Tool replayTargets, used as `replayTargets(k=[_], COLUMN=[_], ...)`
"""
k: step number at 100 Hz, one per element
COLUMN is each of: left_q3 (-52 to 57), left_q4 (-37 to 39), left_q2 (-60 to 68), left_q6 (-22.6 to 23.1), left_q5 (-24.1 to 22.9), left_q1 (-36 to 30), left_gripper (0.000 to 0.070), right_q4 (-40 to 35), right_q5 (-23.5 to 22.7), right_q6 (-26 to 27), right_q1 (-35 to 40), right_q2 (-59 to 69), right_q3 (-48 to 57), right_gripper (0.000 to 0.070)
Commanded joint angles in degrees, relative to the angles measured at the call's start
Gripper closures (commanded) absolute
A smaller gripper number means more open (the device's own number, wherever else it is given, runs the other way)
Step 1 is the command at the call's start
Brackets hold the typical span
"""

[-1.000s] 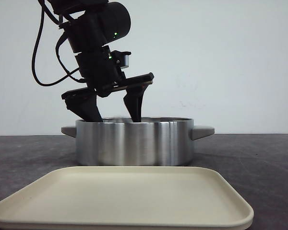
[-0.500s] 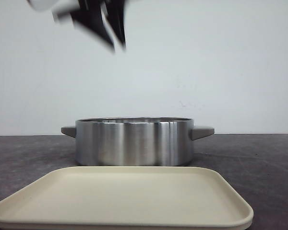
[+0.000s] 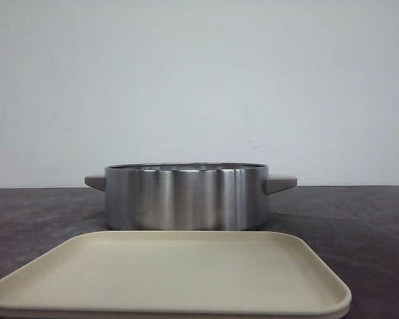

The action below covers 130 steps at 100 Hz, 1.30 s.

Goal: Steam buns

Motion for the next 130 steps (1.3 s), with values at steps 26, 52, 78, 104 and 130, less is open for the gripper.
replayTargets(k=[26, 52, 78, 104, 130], left_q3=[-4.1, -4.0, -4.0, -4.0, -4.0], left_q4=[-6.5, -7.6, -7.6, -7.6, -7.6], left_q2=[-7.5, -7.8, -7.8, -7.8, -7.7], left_q6=[1.0, 1.0, 1.0, 1.0, 1.0], left_q5=[-0.3, -0.3, -0.3, -0.3, -0.3], left_q1=[-0.4, -0.5, -0.5, -0.5, -0.5], left_gripper=[0.0636, 0.0633, 0.0633, 0.0633, 0.0633], right_q4=[4.3, 4.3, 4.3, 4.2, 3.3], right_q5=[2.0, 2.0, 2.0, 1.9, 4.8], right_q6=[0.6, 0.6, 0.6, 0.6, -4.0], right_q1=[1.2, 1.2, 1.2, 1.1, -7.1], right_q2=[0.2, 0.1, 0.1, 0.0, -5.9], right_q3=[-1.2, -1.2, -1.2, -1.2, -5.7], right_gripper=[0.0689, 0.0688, 0.0688, 0.0688, 0.0688])
